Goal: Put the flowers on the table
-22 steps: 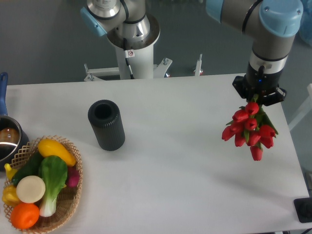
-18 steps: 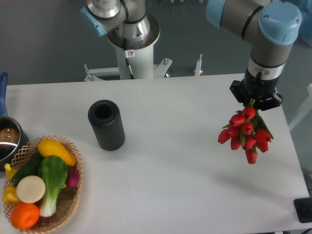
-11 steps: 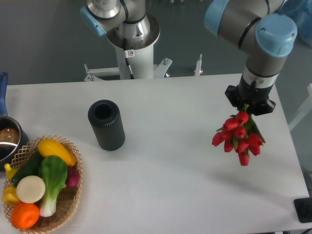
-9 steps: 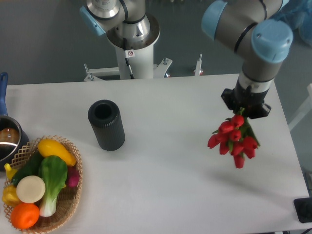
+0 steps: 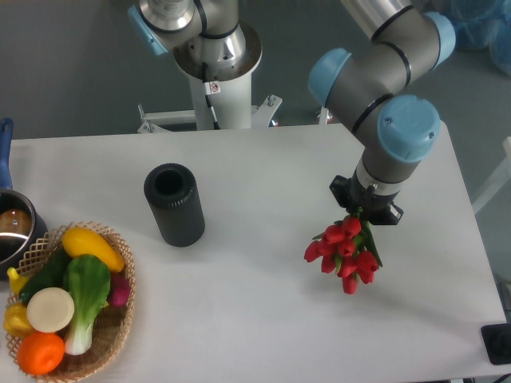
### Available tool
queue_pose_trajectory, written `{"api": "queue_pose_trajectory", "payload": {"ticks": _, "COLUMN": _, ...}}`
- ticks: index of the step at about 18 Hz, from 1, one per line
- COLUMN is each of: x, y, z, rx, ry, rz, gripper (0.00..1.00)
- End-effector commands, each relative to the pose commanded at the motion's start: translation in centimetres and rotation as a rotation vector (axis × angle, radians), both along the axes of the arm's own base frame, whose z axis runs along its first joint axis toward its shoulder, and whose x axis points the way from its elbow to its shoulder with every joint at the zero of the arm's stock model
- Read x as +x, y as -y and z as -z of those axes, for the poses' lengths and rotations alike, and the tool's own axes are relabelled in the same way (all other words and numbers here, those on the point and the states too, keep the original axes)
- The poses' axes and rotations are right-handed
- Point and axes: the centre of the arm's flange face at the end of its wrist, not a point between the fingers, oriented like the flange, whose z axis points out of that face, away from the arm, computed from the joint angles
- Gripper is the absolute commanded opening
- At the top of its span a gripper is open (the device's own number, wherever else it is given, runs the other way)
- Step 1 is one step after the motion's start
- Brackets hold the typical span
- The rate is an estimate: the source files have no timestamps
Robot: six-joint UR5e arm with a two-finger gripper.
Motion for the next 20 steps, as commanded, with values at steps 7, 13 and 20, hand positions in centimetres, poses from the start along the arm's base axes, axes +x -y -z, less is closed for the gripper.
{"api": "queue_pose_trajectory", "payload": {"ticks": 7, "x": 0.5, "y": -3.4, "z": 1.8, "rx": 0.033, "ry": -0.066, "rz": -0.055, "gripper": 0.81}}
{"api": "queue_pose_trajectory", "payload": {"ticks": 13, "x": -0.7, "y": -2.1, "z": 1.2, "rx": 0.046, "ry": -0.099, "rz": -0.075, "gripper": 1.00}}
{"api": "queue_pose_trajectory", "payload": {"ticks": 20, "x": -6.3, "y": 6.9, "z": -3.5, "rx": 0.094, "ry": -0.167, "rz": -0.082, "gripper": 1.00}}
